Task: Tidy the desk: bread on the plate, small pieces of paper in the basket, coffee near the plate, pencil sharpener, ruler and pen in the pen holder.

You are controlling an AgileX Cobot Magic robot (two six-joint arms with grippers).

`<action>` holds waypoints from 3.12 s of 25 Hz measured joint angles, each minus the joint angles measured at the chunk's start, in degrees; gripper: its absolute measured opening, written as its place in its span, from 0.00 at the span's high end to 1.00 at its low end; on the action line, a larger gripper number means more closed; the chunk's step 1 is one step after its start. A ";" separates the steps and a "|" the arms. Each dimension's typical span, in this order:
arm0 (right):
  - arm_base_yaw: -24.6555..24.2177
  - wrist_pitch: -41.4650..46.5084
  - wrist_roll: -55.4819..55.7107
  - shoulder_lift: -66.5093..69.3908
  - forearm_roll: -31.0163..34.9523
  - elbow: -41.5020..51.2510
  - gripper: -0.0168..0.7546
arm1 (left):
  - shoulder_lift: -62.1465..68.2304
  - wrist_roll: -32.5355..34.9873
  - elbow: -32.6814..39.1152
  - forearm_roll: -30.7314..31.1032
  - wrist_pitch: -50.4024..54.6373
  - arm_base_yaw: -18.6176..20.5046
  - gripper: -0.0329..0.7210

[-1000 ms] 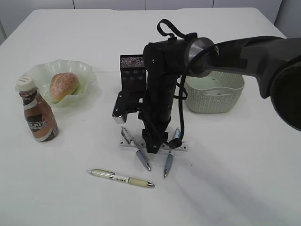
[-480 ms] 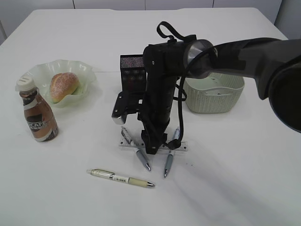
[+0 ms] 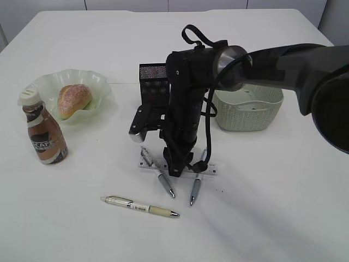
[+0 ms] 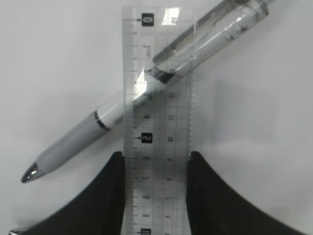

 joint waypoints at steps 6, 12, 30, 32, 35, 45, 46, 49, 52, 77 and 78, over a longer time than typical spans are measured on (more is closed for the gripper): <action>0.00 3.46 5.92 0.09 -0.21 -1.51 0.65 | 0.00 0.00 0.00 -0.21 0.00 0.00 0.49; 0.00 4.38 13.26 0.22 -0.33 -7.73 0.65 | 0.00 0.00 0.00 -0.33 0.00 0.00 0.49; 0.00 5.47 52.95 -1.82 -9.01 -17.60 0.65 | 0.00 0.00 0.00 -0.66 0.00 0.00 0.49; 0.00 5.56 54.89 -3.51 -9.01 -17.60 0.65 | 0.00 0.00 0.00 -0.88 0.00 0.00 0.49; 0.00 5.60 56.57 -6.90 -8.91 -17.22 0.65 | 0.00 0.00 0.00 -1.34 0.00 0.00 0.49; 0.00 6.25 60.32 -20.13 -8.01 -12.01 0.65 | 0.00 0.00 0.00 -2.00 0.00 0.00 0.49; 0.00 6.37 60.57 -21.36 -8.65 -11.25 0.65 | 0.00 0.00 0.00 -2.13 0.00 0.00 0.49; 0.00 6.37 60.96 -24.68 -10.10 -8.75 0.65 | 0.00 0.00 0.00 -2.24 0.00 0.00 0.49; 0.00 6.37 61.08 -28.68 -10.60 -4.65 0.65 | 0.00 0.00 0.00 -2.48 0.00 0.00 0.49; -1.58 -58.40 60.01 -46.68 -28.33 40.65 0.65 | 0.00 0.00 0.00 -6.27 0.00 0.00 0.49; -2.39 -60.19 60.17 -45.21 -28.42 40.65 0.65 | 0.00 0.00 0.00 -6.25 0.00 0.00 0.49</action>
